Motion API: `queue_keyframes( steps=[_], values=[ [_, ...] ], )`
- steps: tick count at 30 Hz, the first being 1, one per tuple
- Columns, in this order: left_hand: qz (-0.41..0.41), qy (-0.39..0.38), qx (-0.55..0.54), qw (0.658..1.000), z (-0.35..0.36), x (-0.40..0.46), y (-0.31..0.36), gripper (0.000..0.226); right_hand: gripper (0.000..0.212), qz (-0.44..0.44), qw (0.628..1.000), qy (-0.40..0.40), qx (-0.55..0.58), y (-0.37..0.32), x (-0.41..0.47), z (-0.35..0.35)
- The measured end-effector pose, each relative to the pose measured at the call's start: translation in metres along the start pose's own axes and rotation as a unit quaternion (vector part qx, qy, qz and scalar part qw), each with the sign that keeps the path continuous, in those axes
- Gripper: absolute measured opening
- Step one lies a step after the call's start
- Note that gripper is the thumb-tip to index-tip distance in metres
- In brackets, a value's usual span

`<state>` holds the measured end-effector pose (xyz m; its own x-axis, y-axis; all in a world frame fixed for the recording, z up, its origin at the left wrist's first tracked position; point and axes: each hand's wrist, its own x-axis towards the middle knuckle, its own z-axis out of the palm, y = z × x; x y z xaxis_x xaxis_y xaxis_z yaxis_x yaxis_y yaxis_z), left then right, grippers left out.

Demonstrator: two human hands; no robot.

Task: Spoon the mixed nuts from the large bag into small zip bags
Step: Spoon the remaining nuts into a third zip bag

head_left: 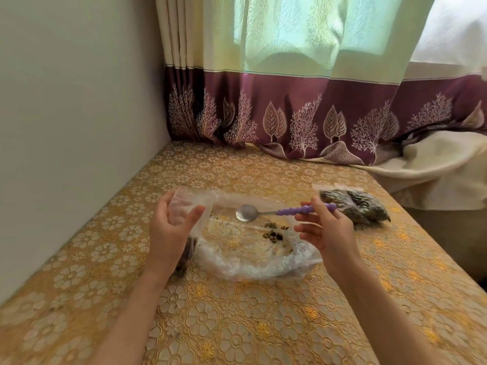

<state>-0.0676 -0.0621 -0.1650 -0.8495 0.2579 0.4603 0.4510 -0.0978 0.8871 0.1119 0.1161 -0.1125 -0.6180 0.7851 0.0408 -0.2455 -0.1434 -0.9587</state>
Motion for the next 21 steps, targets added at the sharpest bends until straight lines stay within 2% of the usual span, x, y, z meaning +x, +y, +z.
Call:
queue_keyframes(
  steps=[4,11,16,21],
  values=[
    [0.016,-0.014,0.035,0.999,0.001,-0.001,-0.001,0.039,0.03,-0.096,0.987,0.053,-0.119,0.012,-0.009,-0.019],
    [0.04,0.002,0.094,0.995,0.004,-0.002,-0.007,0.044,0.034,-0.265,0.91,0.115,-0.298,0.012,-0.016,-0.028],
    [0.034,0.013,0.106,0.994,0.003,-0.002,-0.01,0.038,0.032,-0.283,0.896,0.132,-0.317,0.02,-0.013,-0.023],
    [0.022,0.007,0.102,0.994,0.004,-0.004,-0.011,0.047,0.03,-0.263,0.911,0.14,-0.285,0.027,-0.003,-0.022]
  ],
)
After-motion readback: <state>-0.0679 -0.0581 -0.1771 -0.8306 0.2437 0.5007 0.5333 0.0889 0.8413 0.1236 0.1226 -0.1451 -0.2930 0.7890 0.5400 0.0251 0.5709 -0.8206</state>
